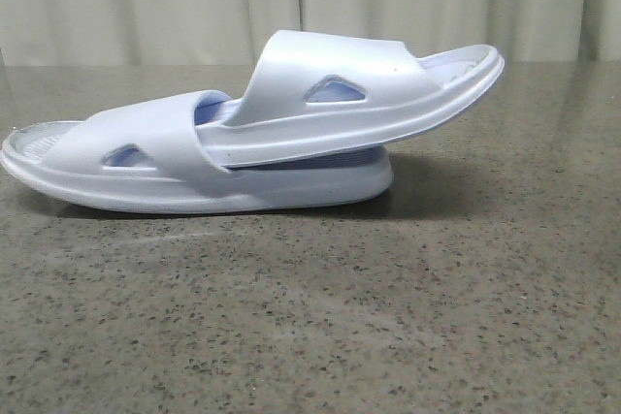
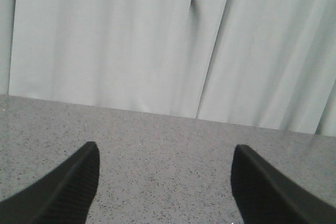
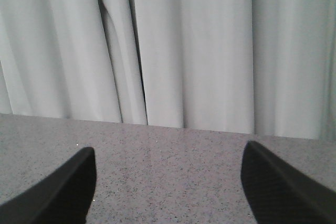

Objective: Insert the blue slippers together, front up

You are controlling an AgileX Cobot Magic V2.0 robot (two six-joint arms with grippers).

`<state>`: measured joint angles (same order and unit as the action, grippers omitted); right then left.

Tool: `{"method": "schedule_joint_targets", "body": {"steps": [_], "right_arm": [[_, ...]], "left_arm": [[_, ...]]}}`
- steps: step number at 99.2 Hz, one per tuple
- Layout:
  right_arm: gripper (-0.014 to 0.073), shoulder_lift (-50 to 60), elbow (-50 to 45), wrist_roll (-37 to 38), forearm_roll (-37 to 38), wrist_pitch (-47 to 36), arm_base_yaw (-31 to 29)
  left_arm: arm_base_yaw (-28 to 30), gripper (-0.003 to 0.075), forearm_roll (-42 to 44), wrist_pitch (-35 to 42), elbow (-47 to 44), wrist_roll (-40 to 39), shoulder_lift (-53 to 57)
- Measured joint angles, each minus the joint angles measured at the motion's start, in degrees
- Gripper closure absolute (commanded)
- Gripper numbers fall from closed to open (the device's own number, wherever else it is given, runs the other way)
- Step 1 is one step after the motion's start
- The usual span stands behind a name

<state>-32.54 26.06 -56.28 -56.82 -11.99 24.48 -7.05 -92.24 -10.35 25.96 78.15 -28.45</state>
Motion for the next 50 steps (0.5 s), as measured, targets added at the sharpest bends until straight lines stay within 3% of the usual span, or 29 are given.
{"method": "schedule_joint_targets", "body": {"steps": [50], "right_arm": [[0.0098,22.0,-13.0,-6.1,0.0,4.1,0.0]], "left_arm": [[0.0,0.0254,5.6,3.9,-13.7,0.0,20.6]]}}
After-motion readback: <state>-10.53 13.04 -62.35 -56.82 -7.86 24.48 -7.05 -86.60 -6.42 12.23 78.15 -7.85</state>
